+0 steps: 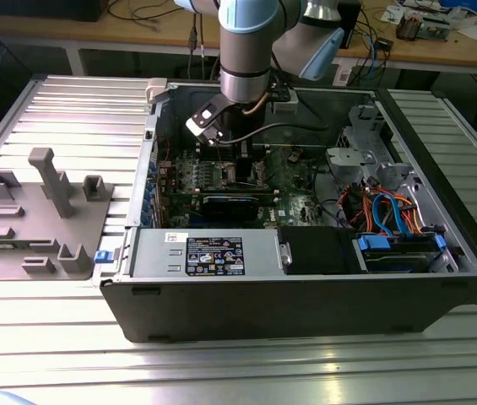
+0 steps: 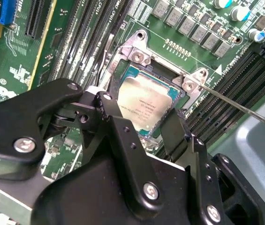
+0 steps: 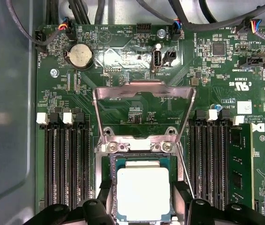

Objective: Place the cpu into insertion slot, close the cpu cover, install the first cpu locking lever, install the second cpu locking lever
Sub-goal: 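Place the cpu into insertion slot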

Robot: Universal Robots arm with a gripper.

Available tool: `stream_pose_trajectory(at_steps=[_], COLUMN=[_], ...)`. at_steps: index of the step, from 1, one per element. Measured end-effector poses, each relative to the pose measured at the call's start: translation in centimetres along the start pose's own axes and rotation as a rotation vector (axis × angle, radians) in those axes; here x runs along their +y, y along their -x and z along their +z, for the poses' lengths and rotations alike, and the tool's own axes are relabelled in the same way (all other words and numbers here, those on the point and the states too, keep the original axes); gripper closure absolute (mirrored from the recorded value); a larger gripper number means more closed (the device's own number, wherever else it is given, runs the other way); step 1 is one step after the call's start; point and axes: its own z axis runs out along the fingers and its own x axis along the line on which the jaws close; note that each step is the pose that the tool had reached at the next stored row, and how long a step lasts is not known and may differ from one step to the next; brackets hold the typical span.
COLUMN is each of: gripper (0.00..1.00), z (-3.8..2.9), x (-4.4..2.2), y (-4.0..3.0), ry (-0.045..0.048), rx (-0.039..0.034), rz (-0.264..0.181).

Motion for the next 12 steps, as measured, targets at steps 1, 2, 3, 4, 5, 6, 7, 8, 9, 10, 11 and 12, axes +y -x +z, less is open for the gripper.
stream_pose_trajectory(at_steps=[1,2,3,4,5,6,7,8,9,10,11,12], gripper=[0.38,0.38,0.38,0.38,0.38,0.38,0.38,0.38,0.38,0.38,0.38,0.38], z=[0.00,0.00,0.00,-0.01,-0.02,-0.01,-0.01,0.00,0.00,0.01,0.01,0.01], x=[0.00,0.00,0.00,0.00,-0.01,-0.01,-0.01,-0.02,-0.02,-0.02,-0.02,-0.02], y=[0.00,0.00,0.00,0.00,-0.09,-0.22,-0.33,-0.43,-0.44,-0.44,-0.45,-0.45], ry=[-0.0001,-0.0001,-0.0001,-0.0002,-0.0003,-0.0002,-0.0002,-0.0002,-0.0002,-0.0003,-0.0002,-0.0003], rx=[-0.0001,0.0004,0.0006,0.0005,0.0004,0.0006,0.0007,0.0011,0.0015,0.0017,0.0017,0.0017], rz=[0.000,0.000,0.000,0.000,0.000,0.000,0.000,0.000,0.000,0.000,0.000,0.000])
